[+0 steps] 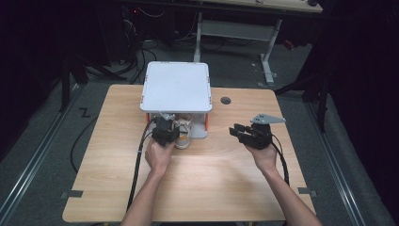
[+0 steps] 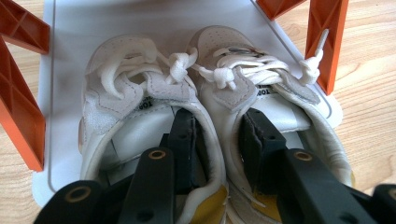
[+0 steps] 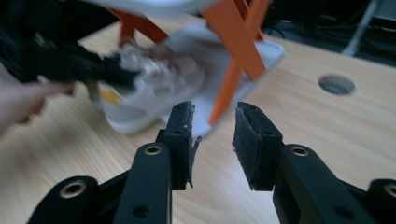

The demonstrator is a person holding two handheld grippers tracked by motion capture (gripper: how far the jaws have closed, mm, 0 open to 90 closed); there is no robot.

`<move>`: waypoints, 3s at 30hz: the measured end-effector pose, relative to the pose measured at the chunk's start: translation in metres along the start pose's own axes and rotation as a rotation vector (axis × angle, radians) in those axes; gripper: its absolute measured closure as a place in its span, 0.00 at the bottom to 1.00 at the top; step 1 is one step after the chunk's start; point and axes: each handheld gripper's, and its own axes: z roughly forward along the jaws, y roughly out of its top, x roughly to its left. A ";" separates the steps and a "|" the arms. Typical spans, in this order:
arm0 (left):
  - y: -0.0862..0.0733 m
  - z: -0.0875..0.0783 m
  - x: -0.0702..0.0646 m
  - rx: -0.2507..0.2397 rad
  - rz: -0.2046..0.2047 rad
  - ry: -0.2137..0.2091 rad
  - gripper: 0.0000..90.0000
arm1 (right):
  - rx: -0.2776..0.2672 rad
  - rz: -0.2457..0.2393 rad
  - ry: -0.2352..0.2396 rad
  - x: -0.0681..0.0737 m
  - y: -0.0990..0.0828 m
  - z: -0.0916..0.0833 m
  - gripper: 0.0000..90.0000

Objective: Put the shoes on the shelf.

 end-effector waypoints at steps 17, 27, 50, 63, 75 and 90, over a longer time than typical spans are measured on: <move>0.000 -0.003 -0.013 -0.026 0.009 0.017 0.40 | -0.011 -0.091 0.000 0.015 0.084 0.029 0.82; 0.004 -0.027 -0.007 -0.091 -0.026 -0.031 0.27 | 0.052 -0.105 -0.027 0.027 0.100 0.073 0.76; -0.040 -0.042 -0.021 0.091 -0.010 0.034 0.11 | 0.066 -0.121 -0.035 0.031 0.097 0.088 0.71; -0.028 -0.020 -0.024 0.119 -0.047 0.057 0.15 | 0.070 -0.124 -0.050 0.033 0.097 0.089 0.71; -0.014 -0.002 -0.017 0.060 -0.030 0.097 0.24 | 0.070 -0.127 -0.053 0.034 0.097 0.089 0.71; -0.006 0.024 -0.016 -0.059 -0.056 0.131 0.33 | 0.064 -0.129 -0.055 0.034 0.097 0.089 0.71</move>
